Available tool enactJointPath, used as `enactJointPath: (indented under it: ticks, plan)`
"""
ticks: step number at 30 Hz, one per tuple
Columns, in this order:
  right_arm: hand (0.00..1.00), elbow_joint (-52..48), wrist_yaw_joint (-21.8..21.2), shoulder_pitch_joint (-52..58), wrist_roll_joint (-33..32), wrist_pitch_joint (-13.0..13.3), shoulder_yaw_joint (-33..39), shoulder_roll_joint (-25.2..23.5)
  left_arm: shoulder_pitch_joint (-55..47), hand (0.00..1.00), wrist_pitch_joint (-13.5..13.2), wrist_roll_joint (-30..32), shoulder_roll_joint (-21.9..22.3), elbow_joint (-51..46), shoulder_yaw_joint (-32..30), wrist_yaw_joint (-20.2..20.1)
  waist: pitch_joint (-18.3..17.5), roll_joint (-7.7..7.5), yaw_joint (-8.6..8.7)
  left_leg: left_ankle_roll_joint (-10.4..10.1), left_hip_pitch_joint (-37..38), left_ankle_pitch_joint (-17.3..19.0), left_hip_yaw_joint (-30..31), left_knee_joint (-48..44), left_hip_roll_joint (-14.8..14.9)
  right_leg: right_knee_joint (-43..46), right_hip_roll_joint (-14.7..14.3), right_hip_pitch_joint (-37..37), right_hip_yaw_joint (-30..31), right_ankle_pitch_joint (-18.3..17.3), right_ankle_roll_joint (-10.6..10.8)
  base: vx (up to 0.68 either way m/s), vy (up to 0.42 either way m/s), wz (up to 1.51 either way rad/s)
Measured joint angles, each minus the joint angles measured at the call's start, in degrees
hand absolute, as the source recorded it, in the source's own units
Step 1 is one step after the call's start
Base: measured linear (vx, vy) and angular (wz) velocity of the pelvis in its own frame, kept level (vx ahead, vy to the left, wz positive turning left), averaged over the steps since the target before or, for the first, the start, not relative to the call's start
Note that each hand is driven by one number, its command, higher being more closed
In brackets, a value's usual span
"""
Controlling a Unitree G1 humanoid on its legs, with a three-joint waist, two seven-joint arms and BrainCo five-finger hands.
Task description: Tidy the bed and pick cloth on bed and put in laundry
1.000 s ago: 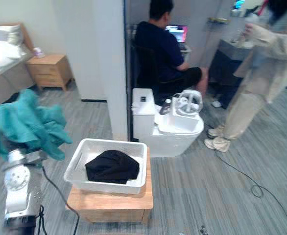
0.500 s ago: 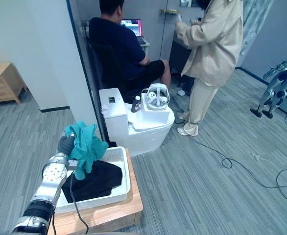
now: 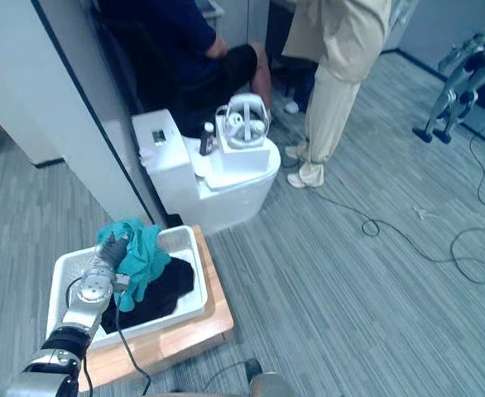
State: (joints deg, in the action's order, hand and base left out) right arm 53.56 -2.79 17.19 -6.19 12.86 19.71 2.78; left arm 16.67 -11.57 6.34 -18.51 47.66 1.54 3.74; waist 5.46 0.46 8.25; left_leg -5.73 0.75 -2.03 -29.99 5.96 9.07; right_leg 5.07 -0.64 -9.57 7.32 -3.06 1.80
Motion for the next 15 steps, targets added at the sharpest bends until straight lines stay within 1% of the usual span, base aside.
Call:
enactJointPath:
  ticks: [1,3,5,8,10,12,13,15]
  plan:
    - [0.00,-0.41,-0.38,-0.53,-0.28,0.02,-0.16,0.04,-0.78,1.00,0.09,0.09,0.32,1.59,0.67,-1.07,0.75,0.08,-0.01,-0.04,0.25,0.03,-0.37,-0.01,0.05,-0.02,-0.09,0.08,0.22,0.08,-0.05,0.08,-0.007,-0.11]
    - [0.00,-0.46,-0.71,-1.23,-0.30,0.02,-0.44,0.01,-2.59,1.00,0.15,1.53,1.23,2.62,0.67,-1.78,1.23,0.39,0.00,-0.31,0.32,0.25,-0.82,-0.12,0.10,-0.07,-0.21,-0.01,0.76,0.13,-0.07,0.12,0.006,-0.12]
    - [0.00,-0.49,-1.24,-1.61,-0.27,0.02,-1.28,-0.01,-2.95,1.00,1.29,2.21,2.48,4.27,0.65,-1.88,1.84,0.70,-0.22,-0.57,0.38,0.51,-1.05,-0.28,0.46,-0.08,-0.32,-0.01,1.36,0.13,-0.07,0.08,0.004,-0.06]
    - [0.00,-0.86,-1.85,-1.84,-0.26,0.14,-3.02,-0.07,-2.72,1.00,3.87,2.18,2.59,5.93,0.15,-1.49,2.49,0.66,-1.14,-0.92,0.16,0.75,-1.66,-0.31,0.83,-0.05,-0.77,-0.54,1.76,0.13,-0.08,0.07,-0.009,-0.11]
    - [0.00,-0.91,-2.13,-2.06,-0.26,0.85,-3.51,-0.07,-2.33,1.00,5.44,2.15,2.63,5.96,-1.41,-1.06,3.00,0.18,-1.59,-1.00,-0.74,0.80,-2.37,-0.33,1.04,0.21,-1.08,-1.54,2.35,0.13,-0.08,0.02,-0.016,-0.14]
    - [0.00,-0.94,-2.42,-3.38,-0.28,1.96,-3.51,0.05,-1.21,1.00,7.46,1.98,2.75,6.25,-4.38,-0.60,4.24,0.03,-1.47,-0.88,-1.85,0.69,-2.66,-0.33,1.03,0.76,-1.11,-3.18,2.59,0.13,-0.09,0.00,-0.025,-0.08]
    - [0.00,-0.96,-2.50,-3.77,-0.30,2.33,-3.57,0.05,-0.39,1.00,7.90,1.99,2.82,6.98,-5.12,-0.20,4.80,-0.07,-1.48,-0.85,-1.91,0.67,-2.89,-0.33,1.01,1.00,-1.12,-3.56,2.80,0.12,-0.10,0.01,-0.023,-0.08]
    - [0.00,-1.82,-2.69,-3.99,-0.32,2.83,-4.80,-0.02,1.86,1.00,9.65,1.71,3.87,8.30,-8.98,1.66,6.01,-0.35,-1.52,-0.84,-3.00,0.72,-2.98,-0.74,1.05,1.21,-1.11,-4.41,2.90,0.12,-0.10,0.00,-0.009,-0.03]
